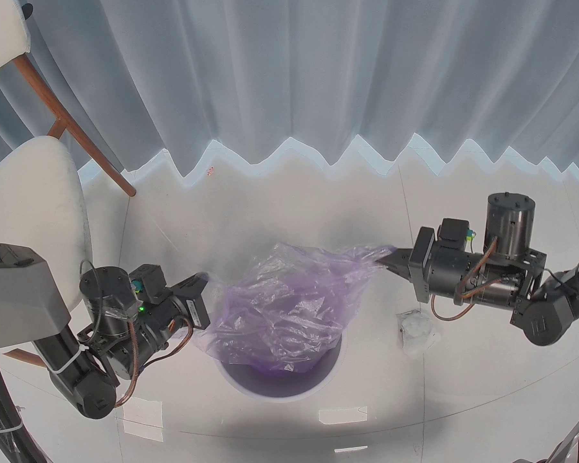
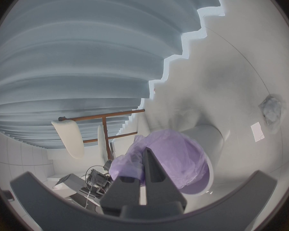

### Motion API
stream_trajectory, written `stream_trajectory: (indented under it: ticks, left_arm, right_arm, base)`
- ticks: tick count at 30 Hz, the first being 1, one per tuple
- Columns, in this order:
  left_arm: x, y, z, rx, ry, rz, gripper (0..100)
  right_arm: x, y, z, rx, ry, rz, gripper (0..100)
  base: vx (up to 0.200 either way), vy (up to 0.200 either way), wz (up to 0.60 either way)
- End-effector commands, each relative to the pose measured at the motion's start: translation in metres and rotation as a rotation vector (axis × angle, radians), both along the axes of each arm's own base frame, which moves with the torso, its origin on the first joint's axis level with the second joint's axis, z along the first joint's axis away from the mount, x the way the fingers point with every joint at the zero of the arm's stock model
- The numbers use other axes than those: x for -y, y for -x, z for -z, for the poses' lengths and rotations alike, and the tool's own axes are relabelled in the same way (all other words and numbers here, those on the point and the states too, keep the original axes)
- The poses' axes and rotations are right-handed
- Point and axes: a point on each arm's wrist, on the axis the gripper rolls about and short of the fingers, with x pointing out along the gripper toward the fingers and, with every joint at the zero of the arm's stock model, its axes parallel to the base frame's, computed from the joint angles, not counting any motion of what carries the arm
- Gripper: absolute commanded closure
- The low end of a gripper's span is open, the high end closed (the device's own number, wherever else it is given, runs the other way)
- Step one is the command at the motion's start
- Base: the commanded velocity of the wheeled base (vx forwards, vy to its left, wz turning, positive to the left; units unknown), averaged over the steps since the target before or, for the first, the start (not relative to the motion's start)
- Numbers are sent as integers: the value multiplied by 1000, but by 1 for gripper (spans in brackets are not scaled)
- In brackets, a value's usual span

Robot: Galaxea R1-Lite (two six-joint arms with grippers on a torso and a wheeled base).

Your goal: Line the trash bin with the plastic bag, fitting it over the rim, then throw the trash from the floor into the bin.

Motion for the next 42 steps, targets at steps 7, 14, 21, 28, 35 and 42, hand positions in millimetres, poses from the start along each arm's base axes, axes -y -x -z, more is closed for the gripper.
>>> stream_trajectory:
  ticks: [7,14,21,28,35,42]
  left_arm:
    - [15,-27,0,48,-1,-83,100]
    - [13,-35,23,4,-98,-164,100]
    - [5,-35,36,-39,-143,-200,100]
    - [-4,-24,53,-106,-224,-192,100]
    - [-3,-17,61,-141,-244,-179,100]
    - [-3,-17,68,-163,-258,-175,100]
  right_arm:
    - [-20,-69,-22,40,13,37,100]
    - [-17,-117,3,33,30,87,100]
    - [-11,-139,26,-15,77,111,100]
    - [7,-149,47,-64,98,155,100]
    - [13,-140,81,-148,153,147,100]
    - [11,-130,103,-205,192,127,100]
  base:
    - [0,0,0]
    - [0,0,0]
    - [0,0,0]
    - [0,0,0]
    - [0,0,0]
    - [0,0,0]
